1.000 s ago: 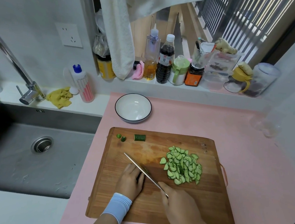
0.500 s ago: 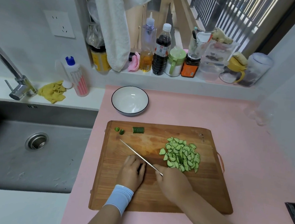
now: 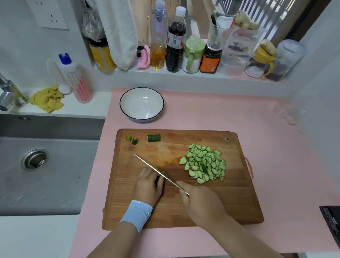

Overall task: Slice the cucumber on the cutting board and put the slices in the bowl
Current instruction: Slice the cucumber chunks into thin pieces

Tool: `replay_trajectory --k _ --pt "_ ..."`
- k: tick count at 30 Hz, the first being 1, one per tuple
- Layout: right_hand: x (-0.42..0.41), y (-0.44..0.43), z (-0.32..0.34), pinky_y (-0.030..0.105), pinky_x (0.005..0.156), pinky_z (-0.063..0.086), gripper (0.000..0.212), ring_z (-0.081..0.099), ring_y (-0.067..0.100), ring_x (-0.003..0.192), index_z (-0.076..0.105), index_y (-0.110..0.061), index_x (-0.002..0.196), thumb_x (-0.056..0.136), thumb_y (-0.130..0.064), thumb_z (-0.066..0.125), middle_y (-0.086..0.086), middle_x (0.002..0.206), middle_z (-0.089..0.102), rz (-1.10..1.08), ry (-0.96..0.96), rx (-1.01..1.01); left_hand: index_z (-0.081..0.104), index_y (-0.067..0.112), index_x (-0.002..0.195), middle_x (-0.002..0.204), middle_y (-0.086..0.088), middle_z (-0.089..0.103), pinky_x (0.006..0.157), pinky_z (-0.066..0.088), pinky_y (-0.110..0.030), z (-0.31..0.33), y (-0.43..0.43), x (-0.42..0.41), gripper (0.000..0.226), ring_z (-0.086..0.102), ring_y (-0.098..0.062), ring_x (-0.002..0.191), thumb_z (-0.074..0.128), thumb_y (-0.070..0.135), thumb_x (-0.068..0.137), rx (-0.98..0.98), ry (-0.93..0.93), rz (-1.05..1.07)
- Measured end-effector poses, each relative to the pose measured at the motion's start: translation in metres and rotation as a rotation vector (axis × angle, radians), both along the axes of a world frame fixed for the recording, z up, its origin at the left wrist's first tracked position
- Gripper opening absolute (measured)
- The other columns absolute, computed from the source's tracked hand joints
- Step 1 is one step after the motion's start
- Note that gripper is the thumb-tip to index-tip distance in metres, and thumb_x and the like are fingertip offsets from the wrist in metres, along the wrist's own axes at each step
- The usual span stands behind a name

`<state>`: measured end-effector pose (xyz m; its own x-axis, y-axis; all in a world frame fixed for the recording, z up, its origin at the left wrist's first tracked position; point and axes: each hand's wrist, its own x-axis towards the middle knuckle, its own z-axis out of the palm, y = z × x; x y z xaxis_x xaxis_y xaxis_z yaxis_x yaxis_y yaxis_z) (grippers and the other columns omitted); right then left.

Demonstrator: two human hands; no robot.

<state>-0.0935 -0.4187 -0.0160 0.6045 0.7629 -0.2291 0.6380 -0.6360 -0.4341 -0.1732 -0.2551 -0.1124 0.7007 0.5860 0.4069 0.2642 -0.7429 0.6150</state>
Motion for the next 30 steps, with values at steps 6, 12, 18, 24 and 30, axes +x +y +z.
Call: replay_trajectory --k 6,12,18,24,30 --pt "0.012 -0.005 -0.001 0.034 0.079 0.053 0.041 0.067 0.02 0.091 0.049 -0.039 0.144 0.105 -0.038 0.039 -0.003 0.1 0.074 0.035 0.036 -0.016 0.07 0.006 0.079 0.079 -0.006 0.066 0.079 0.039 -0.015 0.003 -0.003 0.0 0.015 0.052 -0.016 0.082 0.078 -0.004 0.072 -0.017 0.025 0.05" --pt "0.022 0.017 -0.005 0.029 0.066 0.042 0.04 0.06 0.019 0.076 0.054 -0.039 0.139 0.104 -0.034 0.037 -0.002 0.092 0.072 0.083 0.076 -0.023 0.072 0.008 0.084 0.084 -0.002 0.066 0.082 0.038 -0.01 0.003 -0.003 -0.001 0.013 0.052 -0.013 0.083 0.077 0.0 0.076 -0.045 0.045 0.054" --pt "0.023 0.026 -0.01 0.03 0.064 0.045 0.038 0.062 0.023 0.073 0.056 -0.038 0.136 0.103 -0.031 0.037 0.001 0.085 0.07 0.119 0.063 -0.019 0.068 0.009 0.092 0.091 -0.002 0.062 0.084 0.037 -0.014 0.002 -0.008 -0.004 0.01 0.05 -0.017 0.088 0.061 0.013 0.085 -0.007 0.068 0.055" --pt "0.025 0.023 -0.01 0.031 0.064 0.045 0.036 0.061 0.024 0.073 0.06 -0.034 0.131 0.103 -0.031 0.038 -0.001 0.08 0.065 0.131 0.056 -0.003 0.069 0.009 0.085 0.083 -0.001 0.062 0.076 0.044 -0.019 0.001 -0.01 -0.004 0.019 0.052 -0.015 0.082 0.056 0.022 0.088 -0.005 0.053 0.093" --pt "0.018 -0.001 -0.007 0.033 0.071 0.044 0.04 0.066 0.028 0.095 0.05 -0.039 0.142 0.103 -0.038 0.039 0.002 0.102 0.072 0.107 0.005 0.004 0.072 0.011 0.09 0.09 -0.002 0.067 0.081 0.045 -0.017 0.001 -0.011 -0.003 0.012 0.057 -0.016 0.087 0.071 0.006 0.079 -0.039 0.06 0.104"
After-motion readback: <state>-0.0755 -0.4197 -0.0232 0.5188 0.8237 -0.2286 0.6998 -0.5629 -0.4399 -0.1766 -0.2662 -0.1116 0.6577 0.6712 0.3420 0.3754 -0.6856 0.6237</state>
